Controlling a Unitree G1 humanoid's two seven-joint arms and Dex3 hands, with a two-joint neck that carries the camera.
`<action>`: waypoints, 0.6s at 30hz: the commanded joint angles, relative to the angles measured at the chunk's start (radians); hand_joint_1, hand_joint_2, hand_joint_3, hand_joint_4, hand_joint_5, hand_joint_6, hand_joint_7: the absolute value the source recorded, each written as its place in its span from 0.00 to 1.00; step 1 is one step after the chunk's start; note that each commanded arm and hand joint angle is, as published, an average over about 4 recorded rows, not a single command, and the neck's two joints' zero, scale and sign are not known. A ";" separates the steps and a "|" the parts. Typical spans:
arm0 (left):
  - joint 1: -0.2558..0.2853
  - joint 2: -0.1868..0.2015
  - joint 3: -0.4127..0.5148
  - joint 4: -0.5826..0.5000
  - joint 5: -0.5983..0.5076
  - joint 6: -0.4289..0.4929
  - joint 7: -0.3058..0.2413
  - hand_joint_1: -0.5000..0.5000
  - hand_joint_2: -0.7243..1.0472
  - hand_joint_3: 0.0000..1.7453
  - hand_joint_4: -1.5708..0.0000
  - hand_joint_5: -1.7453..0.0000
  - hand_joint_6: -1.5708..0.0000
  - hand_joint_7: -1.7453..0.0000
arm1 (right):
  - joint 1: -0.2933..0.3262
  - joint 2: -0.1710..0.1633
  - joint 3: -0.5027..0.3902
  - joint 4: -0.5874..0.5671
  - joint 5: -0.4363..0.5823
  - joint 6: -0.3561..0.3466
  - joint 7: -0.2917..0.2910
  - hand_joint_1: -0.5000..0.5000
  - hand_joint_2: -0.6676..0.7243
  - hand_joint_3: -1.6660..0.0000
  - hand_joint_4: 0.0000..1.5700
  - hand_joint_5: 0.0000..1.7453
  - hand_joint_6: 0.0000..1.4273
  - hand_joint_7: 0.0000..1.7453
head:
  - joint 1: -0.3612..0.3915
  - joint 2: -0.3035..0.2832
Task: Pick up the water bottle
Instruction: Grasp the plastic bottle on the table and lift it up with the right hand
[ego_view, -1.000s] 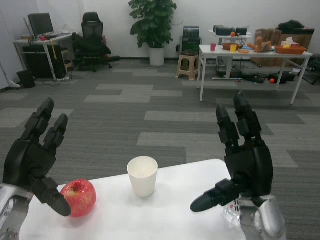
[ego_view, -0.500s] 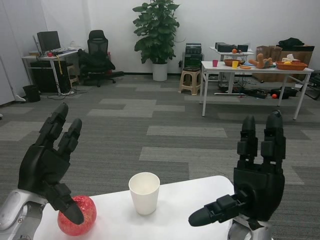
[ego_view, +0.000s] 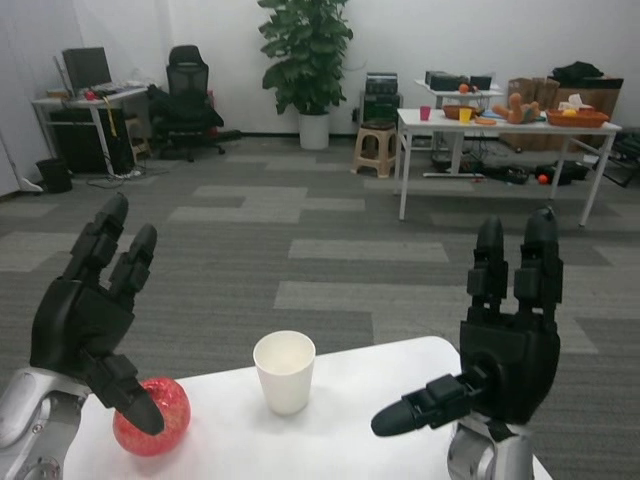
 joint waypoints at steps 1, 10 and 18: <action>-0.001 0.002 0.011 0.002 0.006 -0.009 0.002 0.00 0.10 0.05 1.00 1.00 1.00 1.00 | 0.012 -0.003 -0.020 -0.017 -0.013 -0.014 -0.004 0.04 0.84 0.95 0.00 0.00 0.00 0.00 | -0.080 -0.028; -0.014 0.003 0.018 0.011 0.006 -0.009 0.002 0.00 0.10 0.05 1.00 1.00 1.00 1.00 | 0.037 0.049 -0.061 -0.086 -0.053 -0.025 -0.007 0.04 0.82 0.95 0.00 0.00 0.00 0.00 | -0.262 -0.078; -0.032 0.004 0.017 0.033 0.006 -0.009 0.002 0.00 0.10 0.05 1.00 1.00 1.00 1.00 | 0.038 0.051 -0.063 -0.087 -0.055 -0.025 -0.022 0.04 0.82 0.95 0.00 0.00 0.00 0.00 | -0.314 -0.094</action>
